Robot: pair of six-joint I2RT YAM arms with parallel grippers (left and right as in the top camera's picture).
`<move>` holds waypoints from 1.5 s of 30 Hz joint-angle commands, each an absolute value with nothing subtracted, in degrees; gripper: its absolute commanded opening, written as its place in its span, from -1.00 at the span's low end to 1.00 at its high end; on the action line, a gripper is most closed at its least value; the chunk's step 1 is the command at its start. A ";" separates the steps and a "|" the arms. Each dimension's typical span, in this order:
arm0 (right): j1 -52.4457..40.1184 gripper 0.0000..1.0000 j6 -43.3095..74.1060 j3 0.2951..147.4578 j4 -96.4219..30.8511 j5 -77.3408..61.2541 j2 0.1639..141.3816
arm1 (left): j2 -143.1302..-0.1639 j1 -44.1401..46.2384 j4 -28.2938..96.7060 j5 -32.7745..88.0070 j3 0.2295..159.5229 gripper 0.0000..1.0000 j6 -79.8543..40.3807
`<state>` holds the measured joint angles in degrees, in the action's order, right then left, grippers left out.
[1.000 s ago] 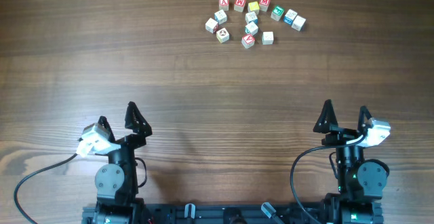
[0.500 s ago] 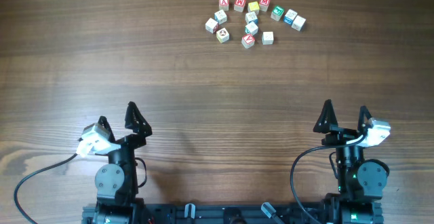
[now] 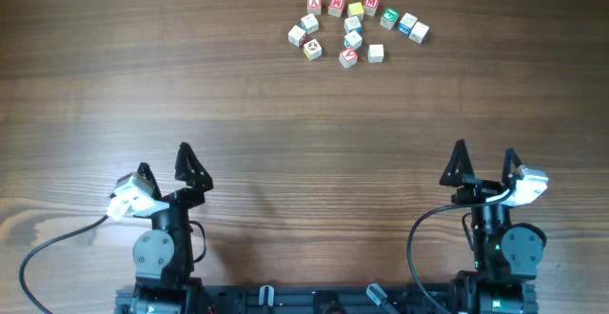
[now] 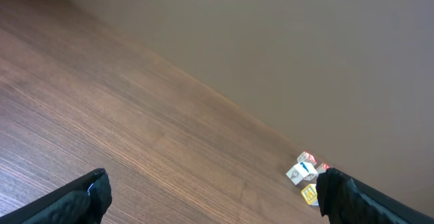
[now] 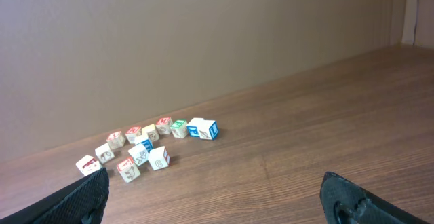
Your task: Form a tower
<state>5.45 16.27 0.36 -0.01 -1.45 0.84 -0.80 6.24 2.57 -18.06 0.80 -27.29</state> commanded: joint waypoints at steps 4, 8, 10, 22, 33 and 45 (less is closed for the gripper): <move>5.69 1.00 16.67 0.30 0.16 -1.37 0.80 | -0.38 5.87 2.39 -17.30 0.34 1.00 -27.66; 5.69 1.00 16.67 0.30 0.16 -1.37 0.80 | -0.45 6.04 0.97 -9.96 1.50 0.99 -22.79; 5.69 1.00 16.67 0.30 0.16 -1.37 0.80 | -1.80 6.04 3.97 -9.91 5.28 0.99 -22.61; 5.69 1.00 16.69 0.30 0.16 -1.37 0.80 | -50.61 7.57 24.38 3.95 52.10 0.99 -17.45; 5.69 1.00 16.67 0.30 0.16 -1.37 0.80 | -95.29 19.86 25.91 12.16 88.23 1.00 -3.36; 5.69 1.00 16.67 0.30 0.16 -1.37 0.80 | -117.71 18.50 7.16 9.10 88.99 1.00 7.51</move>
